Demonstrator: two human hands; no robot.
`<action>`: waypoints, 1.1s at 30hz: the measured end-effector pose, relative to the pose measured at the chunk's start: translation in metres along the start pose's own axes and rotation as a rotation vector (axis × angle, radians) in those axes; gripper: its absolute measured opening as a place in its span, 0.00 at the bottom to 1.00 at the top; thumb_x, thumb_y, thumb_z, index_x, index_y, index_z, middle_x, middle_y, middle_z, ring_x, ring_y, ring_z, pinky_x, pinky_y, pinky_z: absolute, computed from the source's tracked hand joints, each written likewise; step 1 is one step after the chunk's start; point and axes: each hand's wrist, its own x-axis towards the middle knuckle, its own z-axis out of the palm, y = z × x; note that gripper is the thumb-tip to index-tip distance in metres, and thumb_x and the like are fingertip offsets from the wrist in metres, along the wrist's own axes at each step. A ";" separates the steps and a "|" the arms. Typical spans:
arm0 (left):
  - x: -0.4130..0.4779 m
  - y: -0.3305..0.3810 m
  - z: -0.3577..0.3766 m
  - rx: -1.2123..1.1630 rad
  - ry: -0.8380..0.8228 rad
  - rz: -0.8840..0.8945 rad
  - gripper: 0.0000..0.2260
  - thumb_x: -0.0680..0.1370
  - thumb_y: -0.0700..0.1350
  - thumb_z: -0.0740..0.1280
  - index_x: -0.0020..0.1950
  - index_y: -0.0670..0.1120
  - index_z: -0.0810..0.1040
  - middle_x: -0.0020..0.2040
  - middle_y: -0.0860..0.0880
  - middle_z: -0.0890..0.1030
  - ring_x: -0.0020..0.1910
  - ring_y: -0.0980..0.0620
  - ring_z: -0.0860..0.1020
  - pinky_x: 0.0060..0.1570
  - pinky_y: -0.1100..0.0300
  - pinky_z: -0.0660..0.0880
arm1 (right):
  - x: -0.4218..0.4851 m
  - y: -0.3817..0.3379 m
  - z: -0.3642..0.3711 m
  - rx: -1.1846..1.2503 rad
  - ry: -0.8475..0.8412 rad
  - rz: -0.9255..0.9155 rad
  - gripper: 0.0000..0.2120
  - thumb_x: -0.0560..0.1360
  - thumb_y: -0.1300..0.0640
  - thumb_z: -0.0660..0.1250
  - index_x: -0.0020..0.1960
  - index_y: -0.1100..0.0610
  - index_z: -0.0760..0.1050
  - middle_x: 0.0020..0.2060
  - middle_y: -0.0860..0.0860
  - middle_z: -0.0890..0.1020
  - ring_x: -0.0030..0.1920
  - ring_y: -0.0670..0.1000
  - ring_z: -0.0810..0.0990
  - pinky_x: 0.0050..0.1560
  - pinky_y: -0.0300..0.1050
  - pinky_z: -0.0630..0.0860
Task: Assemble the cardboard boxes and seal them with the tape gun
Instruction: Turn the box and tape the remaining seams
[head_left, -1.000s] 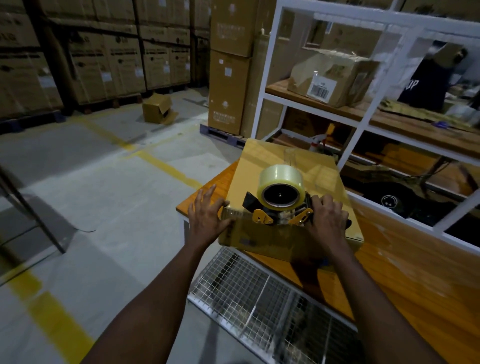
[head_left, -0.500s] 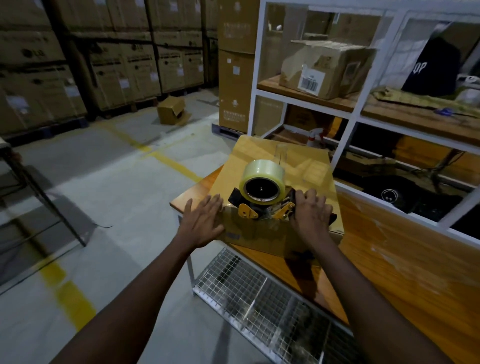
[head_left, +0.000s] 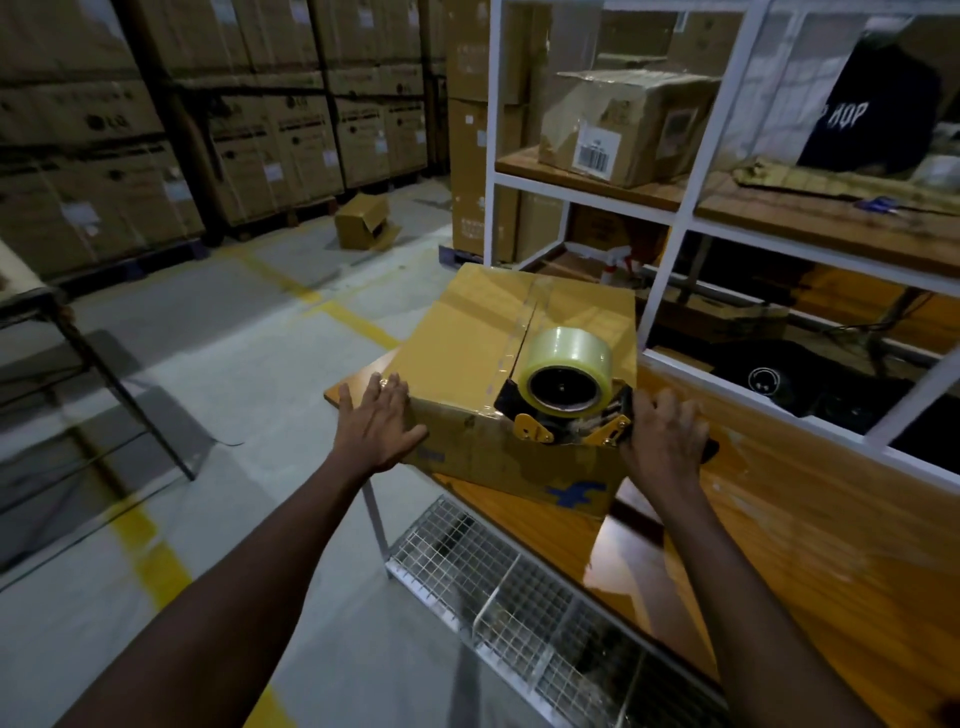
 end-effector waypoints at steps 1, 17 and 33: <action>-0.001 0.010 -0.004 0.001 -0.007 -0.002 0.43 0.72 0.69 0.36 0.81 0.45 0.51 0.81 0.47 0.51 0.80 0.45 0.50 0.72 0.34 0.46 | 0.001 -0.001 0.000 -0.021 0.007 -0.003 0.16 0.72 0.57 0.71 0.58 0.56 0.73 0.50 0.59 0.73 0.50 0.62 0.72 0.47 0.55 0.69; -0.016 0.075 -0.008 0.076 -0.109 0.163 0.46 0.66 0.70 0.29 0.81 0.49 0.40 0.81 0.50 0.41 0.80 0.48 0.44 0.73 0.34 0.43 | -0.018 0.068 -0.008 0.098 -0.011 0.059 0.22 0.69 0.58 0.74 0.61 0.56 0.73 0.53 0.59 0.73 0.53 0.64 0.71 0.53 0.59 0.68; -0.024 0.163 -0.004 0.104 -0.060 0.320 0.43 0.69 0.70 0.32 0.80 0.49 0.37 0.81 0.49 0.39 0.80 0.47 0.43 0.74 0.36 0.43 | -0.027 0.087 -0.012 0.119 -0.071 0.071 0.23 0.70 0.58 0.72 0.63 0.56 0.71 0.57 0.59 0.71 0.56 0.64 0.69 0.54 0.58 0.68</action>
